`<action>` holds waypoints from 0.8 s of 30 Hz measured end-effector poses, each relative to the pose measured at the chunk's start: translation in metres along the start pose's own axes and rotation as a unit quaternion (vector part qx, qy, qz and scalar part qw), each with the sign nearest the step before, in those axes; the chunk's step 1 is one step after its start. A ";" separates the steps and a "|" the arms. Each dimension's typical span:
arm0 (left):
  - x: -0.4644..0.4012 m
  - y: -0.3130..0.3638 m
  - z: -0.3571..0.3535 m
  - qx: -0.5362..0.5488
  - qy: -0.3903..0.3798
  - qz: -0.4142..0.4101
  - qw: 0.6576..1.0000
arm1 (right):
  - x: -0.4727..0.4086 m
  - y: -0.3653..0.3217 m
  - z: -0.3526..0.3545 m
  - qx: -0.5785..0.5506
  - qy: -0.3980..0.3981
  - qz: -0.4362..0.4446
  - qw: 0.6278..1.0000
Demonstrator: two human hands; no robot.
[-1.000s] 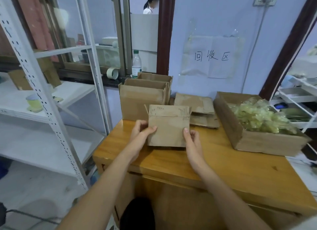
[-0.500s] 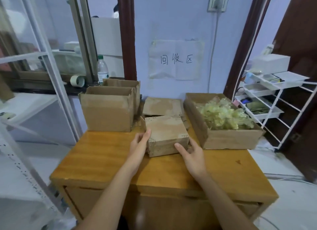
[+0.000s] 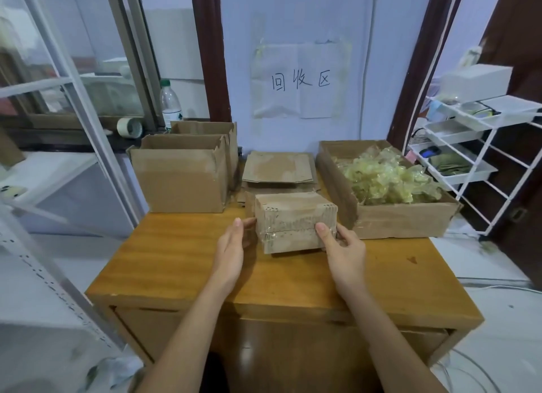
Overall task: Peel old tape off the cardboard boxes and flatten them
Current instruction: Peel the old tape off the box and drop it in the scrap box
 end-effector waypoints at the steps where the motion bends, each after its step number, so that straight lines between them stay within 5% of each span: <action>1: 0.001 0.002 0.001 0.004 -0.004 -0.010 1.000 | 0.001 0.001 0.001 -0.012 0.008 -0.008 1.000; 11: 0.021 0.024 -0.017 -0.217 -0.043 -0.208 0.953 | 0.001 0.005 0.010 -0.096 0.038 -0.057 0.993; 24: 0.036 0.033 -0.024 -0.314 -0.015 -0.400 0.861 | -0.001 0.003 0.008 -0.158 -0.006 -0.069 0.985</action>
Point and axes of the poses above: each hand's wrist, its own x-axis away from the middle knuckle, its own z-axis out of the back of the hand, y = z × x, the point moved 7 cm from there along -x, towards the middle knuckle, and after that the axes turned 6 degrees about y, right-handed, at the moved point
